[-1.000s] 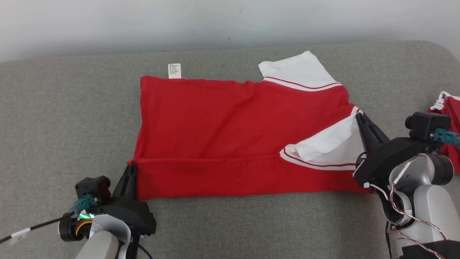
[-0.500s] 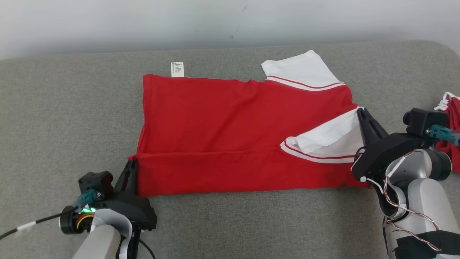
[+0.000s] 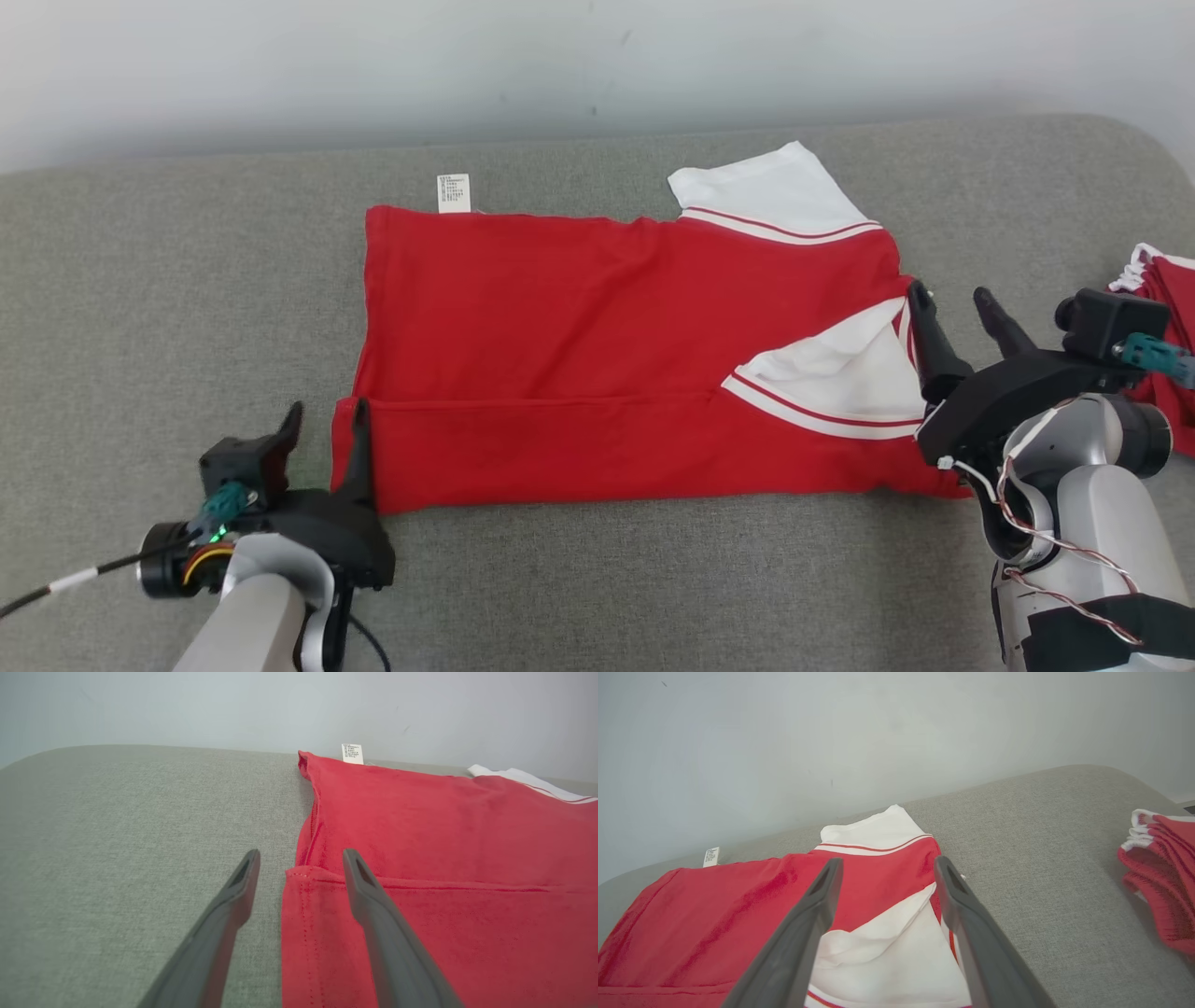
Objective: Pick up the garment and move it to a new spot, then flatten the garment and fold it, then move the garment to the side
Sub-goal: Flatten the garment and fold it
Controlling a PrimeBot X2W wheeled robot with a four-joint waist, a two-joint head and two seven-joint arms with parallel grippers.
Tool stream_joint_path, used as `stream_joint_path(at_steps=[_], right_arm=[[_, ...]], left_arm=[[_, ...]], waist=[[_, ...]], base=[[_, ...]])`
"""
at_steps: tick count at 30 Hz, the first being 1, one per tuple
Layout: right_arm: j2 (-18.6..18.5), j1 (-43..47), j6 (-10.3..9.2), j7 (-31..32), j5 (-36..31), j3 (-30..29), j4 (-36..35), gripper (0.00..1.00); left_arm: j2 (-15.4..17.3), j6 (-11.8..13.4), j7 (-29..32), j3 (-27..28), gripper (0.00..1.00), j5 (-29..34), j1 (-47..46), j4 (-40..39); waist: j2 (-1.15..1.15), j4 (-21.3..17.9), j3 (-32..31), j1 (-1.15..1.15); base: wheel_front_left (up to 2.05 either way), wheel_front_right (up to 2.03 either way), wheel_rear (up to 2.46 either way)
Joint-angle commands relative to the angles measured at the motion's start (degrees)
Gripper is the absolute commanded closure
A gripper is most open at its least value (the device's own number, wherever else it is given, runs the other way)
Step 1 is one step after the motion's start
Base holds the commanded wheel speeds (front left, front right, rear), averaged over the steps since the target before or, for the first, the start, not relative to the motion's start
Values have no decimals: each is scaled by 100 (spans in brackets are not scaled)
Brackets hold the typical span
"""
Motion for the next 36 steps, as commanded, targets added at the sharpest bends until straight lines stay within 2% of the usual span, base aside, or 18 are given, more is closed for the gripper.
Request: stream_joint_path(at_steps=[1, 3, 11, 20, 24, 25, 26, 28, 36], right_arm=[[22, -22, -13, -84, 27, -30, -61, 0], [41, 69, -13, -54, 99, -56, -148, 0], [33, 710, -13, 528, 53, -234, -852, 0], [82, 1054, -13, 817, 32, -168, -1248, 0], [98, 1208, -13, 866, -40, -138, -1278, 0], [98, 1246, -13, 867, -64, -145, -1283, 0], [101, 1279, -13, 880, -74, -155, -1286, 0], [101, 1397, -13, 912, -154, -190, -1318, 0], [103, 1736, -13, 1155, -530, -472, -1380, 0]], left_arm=[[71, 60, -57, 45, 0, 33, 192, 27], [101, 92, -75, 89, 0, 7, 389, 29], [65, -95, 83, 77, 0, -219, 836, -41], [95, 41, 528, 12, 0, -239, 508, 274], [71, 194, 824, -6, 0, -267, 406, 558], [27, 188, 967, -22, 7, -310, 400, 634], [-2, 169, 1081, -33, 51, -345, 411, 693], [-59, 172, 1198, -75, 100, -384, 513, 740], [52, 31, 907, -19, 100, -498, 1071, 539]], waist=[[-1, -1, -76, 0], [-1, 8, -157, 0], [-1, 68, -433, 0], [-1, -200, -352, 0], [-1, -328, -244, 0], [-1, -342, -223, 0], [-1, -354, -204, 0], [-1, -366, -193, 0], [-1, -333, -172, 0]], base=[[0, 0, 0], [0, 0, 0], [0, 0, 0], [0, 0, 0], [0, 0, 0], [0, 0, 0], [0, 0, 0], [0, 0, 0], [0, 0, 0]])
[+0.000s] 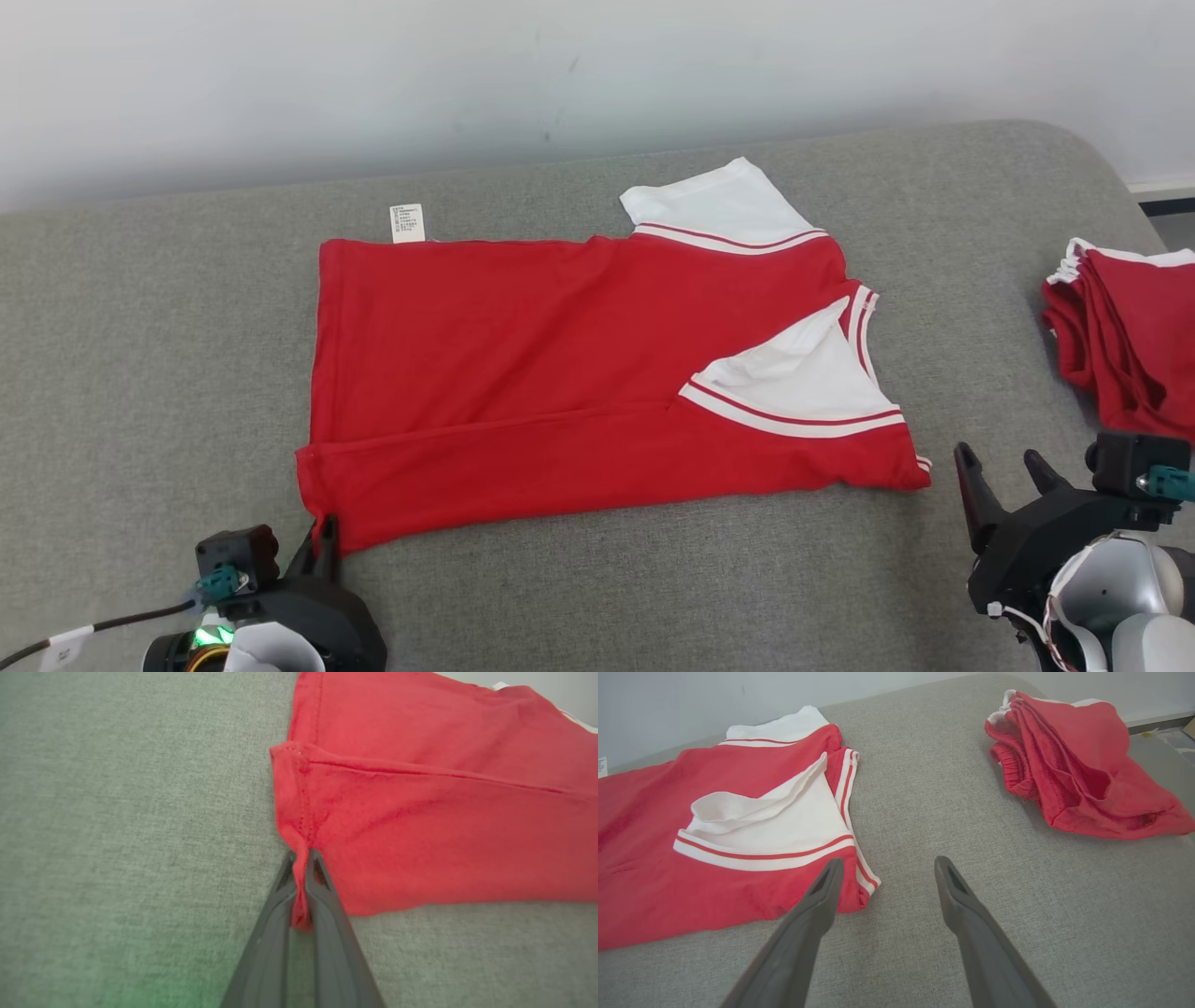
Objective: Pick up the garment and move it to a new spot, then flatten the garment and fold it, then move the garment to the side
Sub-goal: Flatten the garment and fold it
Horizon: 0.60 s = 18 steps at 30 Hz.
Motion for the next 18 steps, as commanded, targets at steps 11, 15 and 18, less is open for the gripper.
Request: stream_joint_path(at_steps=[11, 15, 18], right_arm=[[10, -723, -13, -93, -63, -163, 1016, 0], [12, -1057, -13, 71, -336, -79, 1559, 0], [10, -1184, -13, 185, -482, -11, 1902, 0]], left_arm=[[34, 9, -78, -161, 100, 122, 168, -256], [11, 23, -48, -217, 100, 124, 94, -357], [-8, 35, -30, -255, 100, 138, 77, -391]], waist=[[0, 162, 221, 1], [0, 224, 314, 1], [0, 286, 373, 1]], base=[[0, 0, 0], [0, 0, 0], [0, 0, 0]])
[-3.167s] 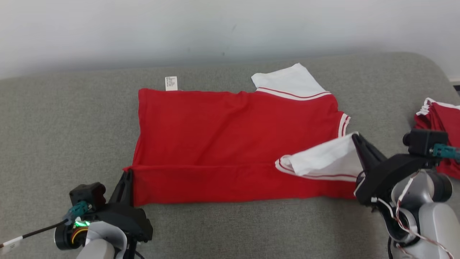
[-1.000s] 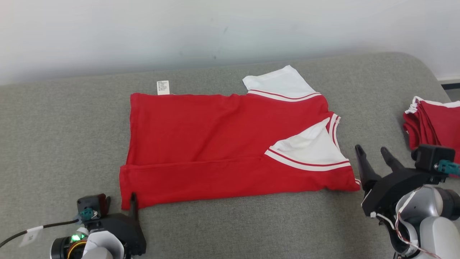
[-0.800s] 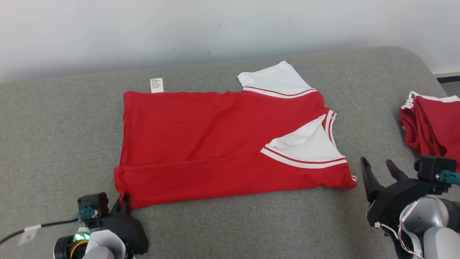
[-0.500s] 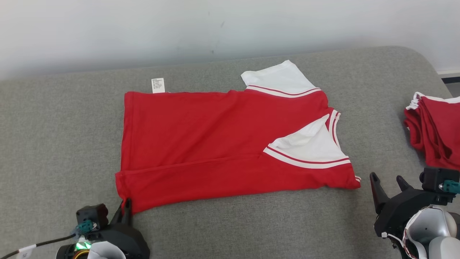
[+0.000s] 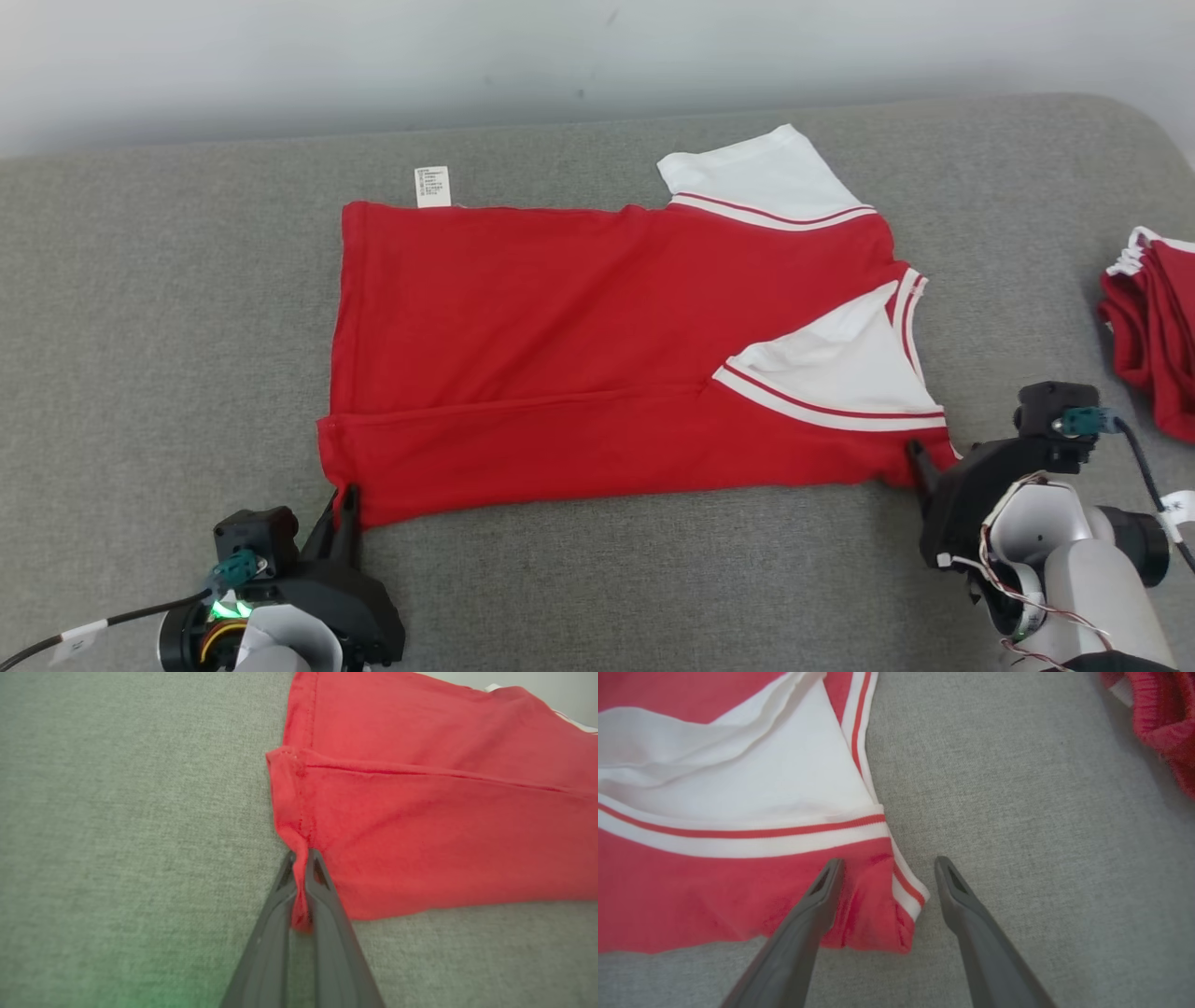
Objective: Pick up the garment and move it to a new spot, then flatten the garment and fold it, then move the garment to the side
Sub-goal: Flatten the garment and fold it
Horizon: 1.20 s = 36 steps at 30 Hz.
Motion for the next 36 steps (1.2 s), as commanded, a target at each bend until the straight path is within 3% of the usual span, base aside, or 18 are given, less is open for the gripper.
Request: stream_joint_path(at_steps=[1, 3, 4, 5, 6, 8, 19, 27, 33, 34, 35, 36], right_arm=[[11, -42, -13, 75, -56, 30, 142, 0], [11, -30, -13, 240, -152, 51, 334, 0], [15, -14, -13, 271, -191, 52, 386, 55], [19, -6, -13, 256, -206, 36, 409, 67], [19, 10, -13, 239, -225, 18, 426, 95], [18, 42, -13, 232, -239, 5, 440, 100], [3, 819, -14, 176, 128, 31, -374, 100], [2, 2097, -14, 584, 645, 228, -1711, 100], [3, 2567, -14, 662, 743, 190, -1981, 100], [2, 2594, -14, 660, 751, 202, -1958, 80], [3, 2637, -14, 686, 768, 203, -1906, 47], [3, 2649, -14, 673, 783, 196, -1885, 0]], left_arm=[[-42, 23, 129, -72, 100, 19, 63, 99], [-55, 19, 138, -104, 100, 18, 54, 98], [-58, 18, 140, -117, 100, 14, 54, 101], [-58, 16, 135, -127, 100, 19, 57, 102], [-55, 11, 123, -134, 100, 16, 69, 105], [-45, 2, 105, -138, 100, 11, 94, 116], [184, -26, 57, -150, 100, -122, 790, 93], [496, 131, 48, -219, 100, -75, 1639, -680], [574, 301, 222, -240, 100, -162, 2077, -1192], [586, 324, 256, -230, 100, -179, 2138, -1256], [609, 363, 278, -215, 100, -197, 2195, -1314], [633, 399, 284, -204, 95, -205, 2253, -1371]], waist=[[0, 63, 53, 0], [0, 98, 65, 0], [0, 109, 65, 0], [0, 119, 63, 0], [0, 125, 55, 0], [0, 129, 31, 0], [0, 59, -629, 0], [0, -51, -1041, 0], [0, -106, -1116, 0], [0, -119, -1120, 0], [0, -129, -1128, 0], [0, -136, -1135, 0]], base=[[0, 0, 0], [0, 0, 0], [0, 0, 0], [0, 0, 0], [0, 0, 0], [0, 0, 0], [0, 0, 0], [0, 0, 0], [0, 0, 0], [0, 0, 0], [0, 0, 0], [0, 0, 0]])
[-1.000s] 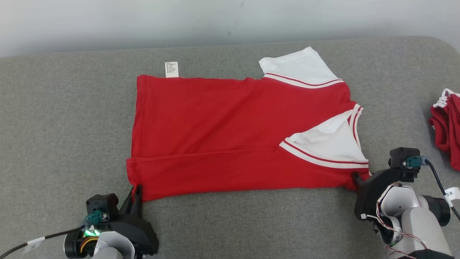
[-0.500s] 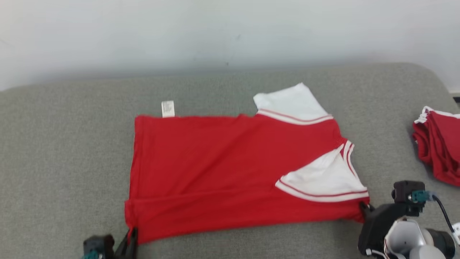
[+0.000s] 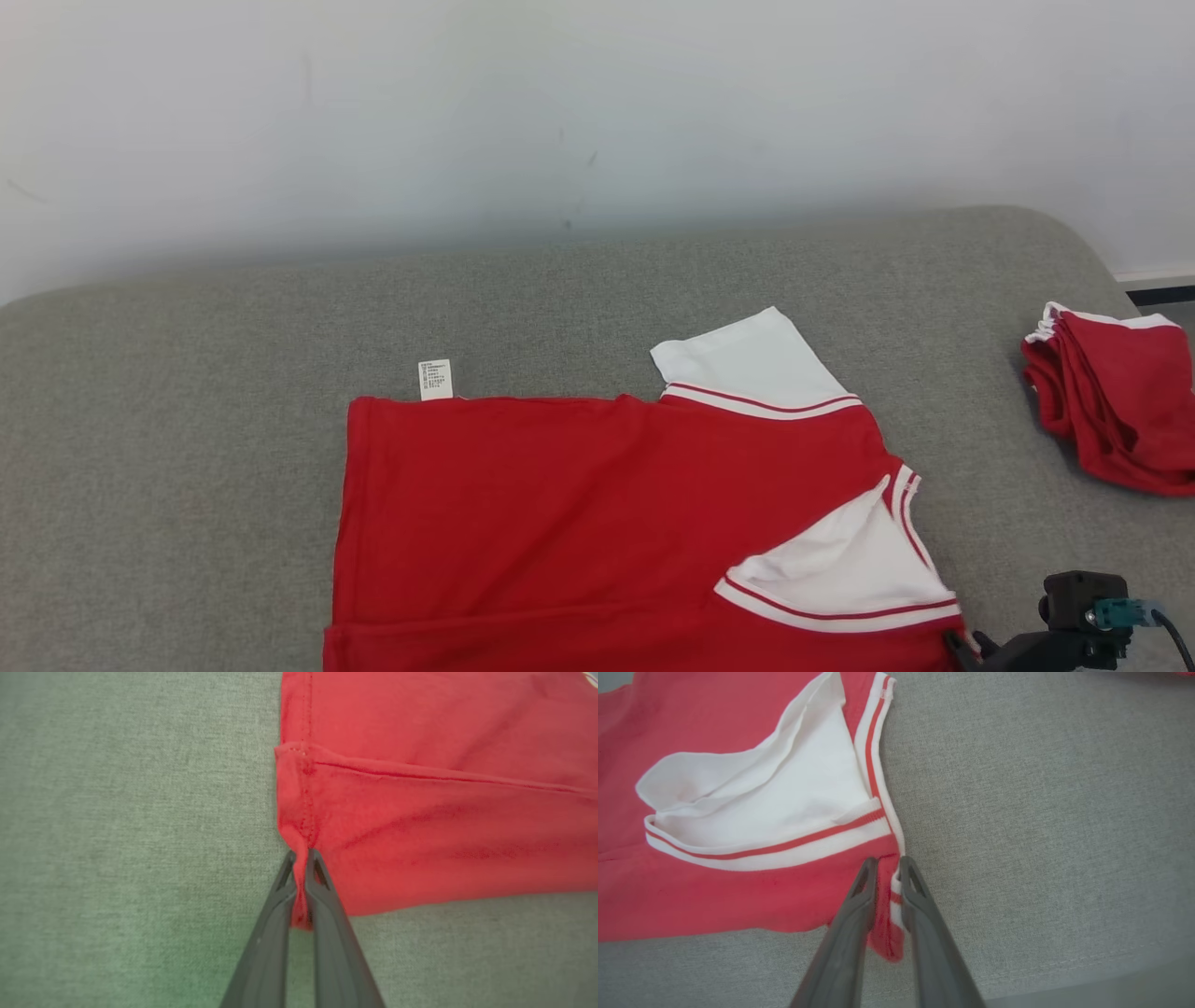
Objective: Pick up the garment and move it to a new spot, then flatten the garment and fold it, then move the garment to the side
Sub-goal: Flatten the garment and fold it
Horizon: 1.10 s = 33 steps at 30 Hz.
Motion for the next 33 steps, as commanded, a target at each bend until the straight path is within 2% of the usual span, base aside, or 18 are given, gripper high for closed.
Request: stream_joint_path(at_steps=[1, 2, 8, 12, 16, 19, 24, 28, 33], right_arm=[[-8, 78, -15, -29, 47, -21, 43, 0], [-6, 73, -15, -34, 48, -7, 67, 0], [-8, -211, -15, -163, -93, -118, -105, 0], [-3, -653, -15, -57, -346, -73, -379, 0], [-4, -1172, -15, 60, -463, 33, -532, 0], [-2, -1676, -15, 68, -554, 46, -542, 0], [1, -2259, -15, 91, -461, 406, -415, 0], [-6, -2482, -15, -1, -414, 643, -297, 0], [-3, -2615, -15, -166, -428, 699, -147, 0]], left_arm=[[86, 82, 36, 32, 19, -18, 166, -77], [97, 131, 49, 40, 0, -28, 200, -130], [284, 455, 140, 159, 0, 65, 201, -440], [464, 588, 274, 247, 0, 159, -169, -728], [576, 572, 515, 207, 0, 271, -702, -829], [504, 478, 853, 119, 0, 337, -1456, -712], [384, 330, 1434, -63, 0, 492, -2727, -20], [441, 267, 1785, -311, 0, 808, -3526, 652], [480, 121, 1886, -365, 0, 917, -4144, 1277]], waist=[[0, -20, -21, 0], [0, -20, -24, 0], [0, -15, 23, 0], [0, -17, 158, 0], [0, -34, 327, 0], [0, -11, 523, 0], [0, -186, 884, 0], [0, -406, 1186, 0], [0, -623, 1470, 0]], base=[[0, 0, 0], [0, 0, 0], [0, 0, 0], [0, 0, 0], [0, 0, 0], [0, 0, 0], [0, 0, 0], [0, 0, 0], [0, 0, 0]])
